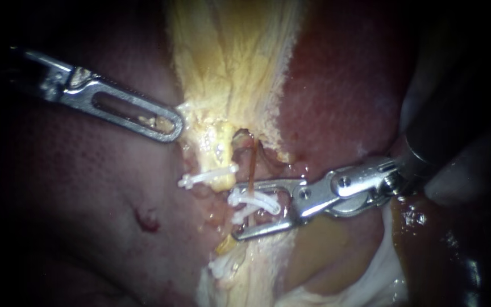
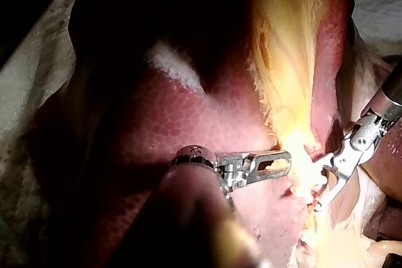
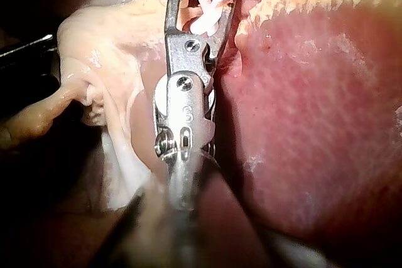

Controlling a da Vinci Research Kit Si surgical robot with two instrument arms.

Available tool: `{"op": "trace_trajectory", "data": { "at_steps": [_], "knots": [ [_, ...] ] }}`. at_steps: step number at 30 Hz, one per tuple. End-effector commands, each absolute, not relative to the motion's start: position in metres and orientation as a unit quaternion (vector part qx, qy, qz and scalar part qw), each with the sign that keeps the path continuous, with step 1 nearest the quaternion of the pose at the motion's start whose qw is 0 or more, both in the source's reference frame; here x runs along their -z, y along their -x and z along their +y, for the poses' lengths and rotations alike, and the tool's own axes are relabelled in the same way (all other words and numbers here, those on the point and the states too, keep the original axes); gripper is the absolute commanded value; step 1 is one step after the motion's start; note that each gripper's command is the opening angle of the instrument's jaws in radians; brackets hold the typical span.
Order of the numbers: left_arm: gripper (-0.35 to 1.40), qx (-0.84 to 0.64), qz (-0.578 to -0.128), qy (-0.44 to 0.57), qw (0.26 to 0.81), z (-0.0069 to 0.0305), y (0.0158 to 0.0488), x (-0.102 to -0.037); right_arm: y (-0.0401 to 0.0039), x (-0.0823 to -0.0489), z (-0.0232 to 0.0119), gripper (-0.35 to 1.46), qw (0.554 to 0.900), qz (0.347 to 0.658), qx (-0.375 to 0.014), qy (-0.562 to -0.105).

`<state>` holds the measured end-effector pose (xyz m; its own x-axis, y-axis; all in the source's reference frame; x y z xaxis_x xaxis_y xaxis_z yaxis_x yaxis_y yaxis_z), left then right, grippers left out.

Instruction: Going back second clip right tube

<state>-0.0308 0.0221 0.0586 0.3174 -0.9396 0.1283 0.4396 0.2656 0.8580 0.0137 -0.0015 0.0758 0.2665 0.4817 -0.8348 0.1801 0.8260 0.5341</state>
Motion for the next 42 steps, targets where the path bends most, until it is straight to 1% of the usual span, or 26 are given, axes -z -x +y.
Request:
{"op": "trace_trajectory", "data": {
  "at_steps": [1, 3, 5, 8, 10, 12, 15, 21, 28, 32, 36, 42],
  "knots": [
    [-0.35, 0.478, -0.336, -0.372, 0.721, 0.0221, 0.0308, -0.0586, -0.0139, -0.0756, -0.0016, 0.51, 0.743, 0.592, -0.12, -0.289],
    [-0.35, 0.478, -0.336, -0.372, 0.721, 0.0221, 0.0308, -0.0586, -0.0142, -0.0755, -0.0015, 0.51, 0.735, 0.576, -0.161, -0.319],
    [-0.35, 0.478, -0.336, -0.372, 0.721, 0.022, 0.0308, -0.0585, -0.0144, -0.0754, -0.0014, 0.51, 0.729, 0.565, -0.185, -0.338],
    [-0.35, 0.478, -0.336, -0.372, 0.721, 0.0221, 0.0308, -0.0586, -0.0145, -0.0751, -0.0016, 0.51, 0.719, 0.561, -0.201, -0.358],
    [-0.35, 0.478, -0.336, -0.372, 0.721, 0.0221, 0.0308, -0.0586, -0.0146, -0.0748, -0.0018, 0.51, 0.702, 0.566, -0.206, -0.38],
    [-0.35, 0.478, -0.336, -0.372, 0.721, 0.0221, 0.0308, -0.0587, -0.0147, -0.0744, -0.0021, 0.51, 0.688, 0.574, -0.208, -0.392],
    [-0.35, 0.478, -0.336, -0.372, 0.721, 0.0221, 0.0308, -0.0587, -0.0151, -0.0737, -0.0026, 0.51, 0.674, 0.58, -0.206, -0.409],
    [-0.35, 0.478, -0.336, -0.372, 0.721, 0.0222, 0.0309, -0.0588, -0.0167, -0.0724, -0.0033, 0.5, 0.657, 0.59, -0.189, -0.428],
    [-0.35, 0.479, -0.336, -0.372, 0.721, 0.0223, 0.0312, -0.0589, -0.0186, -0.0723, -0.0032, 0.5, 0.632, 0.609, -0.168, -0.449],
    [-0.35, 0.479, -0.336, -0.372, 0.721, 0.0224, 0.0313, -0.059, -0.0191, -0.0723, -0.0032, 0.5, 0.628, 0.609, -0.159, -0.457],
    [-0.35, 0.479, -0.336, -0.372, 0.721, 0.0225, 0.0314, -0.0591, -0.0195, -0.072, -0.0033, 0.5, 0.621, 0.615, -0.158, -0.459],
    [-0.35, 0.479, -0.336, -0.371, 0.721, 0.0225, 0.0316, -0.0591, -0.0209, -0.0722, -0.0033, 0.5, 0.621, 0.614, -0.154, -0.462]
  ]
}}
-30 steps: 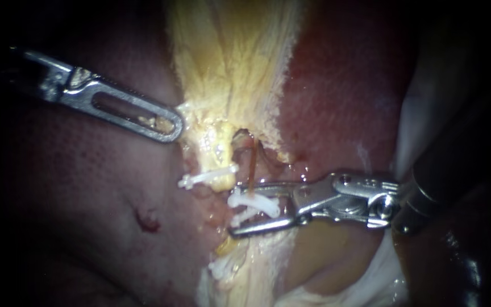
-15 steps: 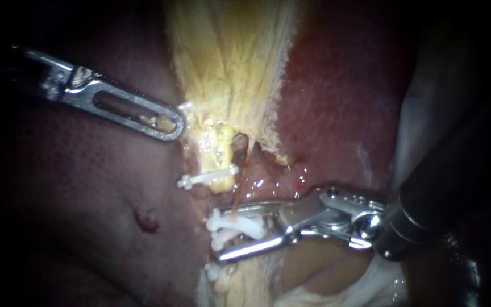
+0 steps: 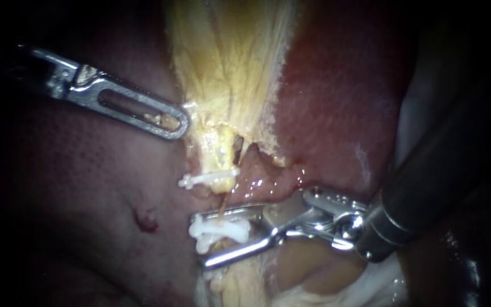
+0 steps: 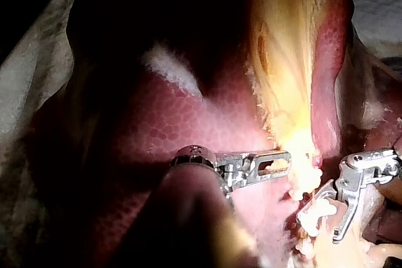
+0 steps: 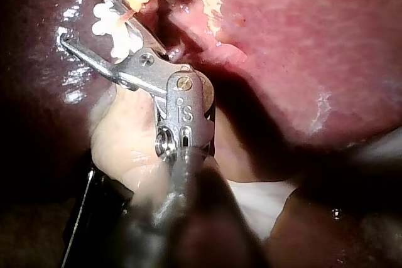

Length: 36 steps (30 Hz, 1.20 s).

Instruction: Going back second clip right tube

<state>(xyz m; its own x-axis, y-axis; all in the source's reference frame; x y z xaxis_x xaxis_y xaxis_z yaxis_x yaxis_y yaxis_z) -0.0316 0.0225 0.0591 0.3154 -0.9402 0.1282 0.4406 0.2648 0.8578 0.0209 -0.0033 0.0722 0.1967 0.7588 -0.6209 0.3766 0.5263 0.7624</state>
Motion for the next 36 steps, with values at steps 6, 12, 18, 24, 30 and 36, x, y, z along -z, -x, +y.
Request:
{"op": "trace_trajectory", "data": {
  "at_steps": [6, 12, 18, 24, 30, 36],
  "knots": [
    [-0.35, 0.48, -0.336, -0.371, 0.721, 0.0225, 0.0319, -0.0591, -0.0215, -0.072, -0.0036, 0.5, 0.621, 0.614, -0.152, -0.462],
    [-0.35, 0.48, -0.336, -0.371, 0.72, 0.0225, 0.032, -0.059, -0.0222, -0.0719, -0.0036, 0.5, 0.617, 0.615, -0.145, -0.469],
    [-0.35, 0.48, -0.336, -0.371, 0.721, 0.0225, 0.032, -0.059, -0.0227, -0.0719, -0.0037, 0.5, 0.614, 0.613, -0.132, -0.479],
    [-0.35, 0.481, -0.336, -0.371, 0.72, 0.0225, 0.0321, -0.0589, -0.0231, -0.0721, -0.0036, 0.5, 0.618, 0.629, -0.106, -0.459],
    [-0.35, 0.481, -0.336, -0.37, 0.72, 0.0224, 0.0321, -0.0589, -0.0233, -0.0727, -0.0036, 0.5, 0.63, 0.647, -0.067, -0.425],
    [-0.35, 0.481, -0.336, -0.37, 0.72, 0.0224, 0.0321, -0.0589, -0.0231, -0.0735, -0.0042, 0.5, 0.653, 0.653, -0.017, -0.383]
  ]
}}
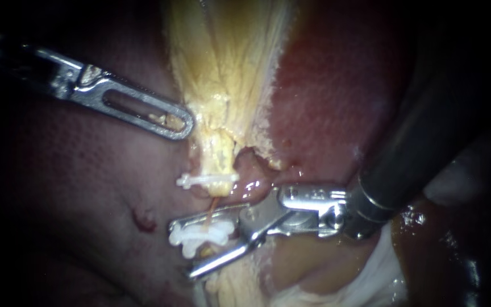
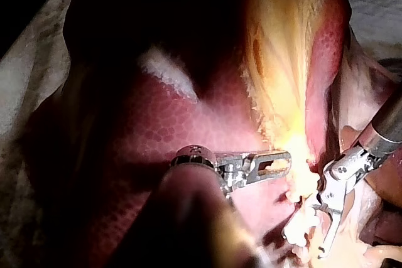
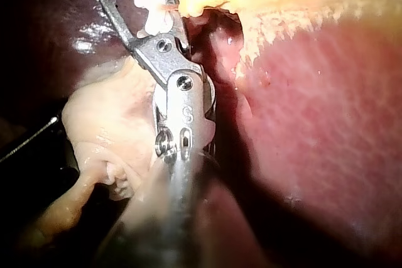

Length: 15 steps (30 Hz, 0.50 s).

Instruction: Going back second clip right tube

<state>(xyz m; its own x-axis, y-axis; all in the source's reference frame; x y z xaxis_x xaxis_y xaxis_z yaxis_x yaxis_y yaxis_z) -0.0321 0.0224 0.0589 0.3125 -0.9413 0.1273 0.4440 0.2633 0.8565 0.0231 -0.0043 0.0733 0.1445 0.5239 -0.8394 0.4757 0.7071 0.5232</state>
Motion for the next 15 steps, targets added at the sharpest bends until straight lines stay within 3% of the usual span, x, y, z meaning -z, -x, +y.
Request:
{"op": "trace_trajectory", "data": {
  "at_steps": [1, 4, 9, 15],
  "knots": [
    [-0.35, 0.481, -0.336, -0.37, 0.72, 0.0224, 0.0321, -0.0589, -0.0231, -0.0735, -0.0042, 0.5, 0.655, 0.655, -0.013, -0.377],
    [-0.35, 0.481, -0.336, -0.37, 0.72, 0.0224, 0.0321, -0.0589, -0.0231, -0.0736, -0.0044, 0.49, 0.658, 0.654, -0.017, -0.372],
    [-0.35, 0.48, -0.336, -0.371, 0.721, 0.0224, 0.0319, -0.0589, -0.0218, -0.073, -0.004, 0.46, 0.652, 0.64, -0.092, -0.396],
    [-0.35, 0.479, -0.336, -0.371, 0.721, 0.0223, 0.0314, -0.0588, -0.019, -0.072, -0.0027, 0.38, 0.633, 0.637, -0.125, -0.422]
  ]
}}
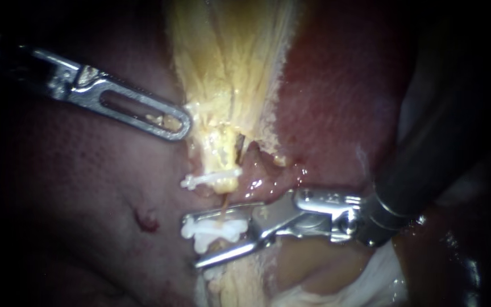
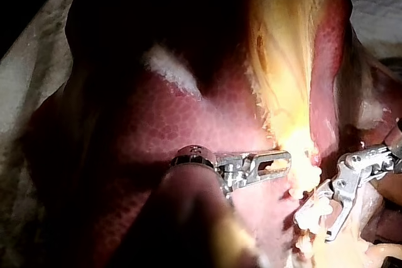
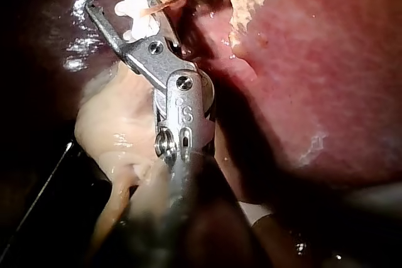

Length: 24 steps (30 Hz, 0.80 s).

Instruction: Going back second clip right tube

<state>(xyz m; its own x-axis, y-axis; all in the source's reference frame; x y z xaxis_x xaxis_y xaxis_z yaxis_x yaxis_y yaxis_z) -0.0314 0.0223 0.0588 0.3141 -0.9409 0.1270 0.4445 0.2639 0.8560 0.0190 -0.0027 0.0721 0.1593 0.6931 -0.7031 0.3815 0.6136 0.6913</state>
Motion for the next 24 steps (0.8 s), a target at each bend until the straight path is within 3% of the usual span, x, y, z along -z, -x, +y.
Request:
{"op": "trace_trajectory", "data": {
  "at_steps": [1, 9, 16, 24],
  "knots": [
    [-0.35, 0.479, -0.336, -0.372, 0.721, 0.0222, 0.0314, -0.0588, -0.0185, -0.0719, -0.0024, 0.38, 0.632, 0.636, -0.127, -0.424],
    [-0.35, 0.478, -0.336, -0.372, 0.721, 0.0222, 0.031, -0.0587, -0.0144, -0.0713, -0.0011, 0.39, 0.637, 0.628, -0.158, -0.417],
    [-0.35, 0.478, -0.336, -0.372, 0.721, 0.0222, 0.0309, -0.0587, -0.012, -0.0725, -0.0002, 0.34, 0.684, 0.592, -0.148, -0.401],
    [-0.35, 0.478, -0.336, -0.372, 0.721, 0.0221, 0.0309, -0.0586, -0.0117, -0.0729, 0.0004, 0.19, 0.684, 0.589, -0.156, -0.402]
  ]
}}
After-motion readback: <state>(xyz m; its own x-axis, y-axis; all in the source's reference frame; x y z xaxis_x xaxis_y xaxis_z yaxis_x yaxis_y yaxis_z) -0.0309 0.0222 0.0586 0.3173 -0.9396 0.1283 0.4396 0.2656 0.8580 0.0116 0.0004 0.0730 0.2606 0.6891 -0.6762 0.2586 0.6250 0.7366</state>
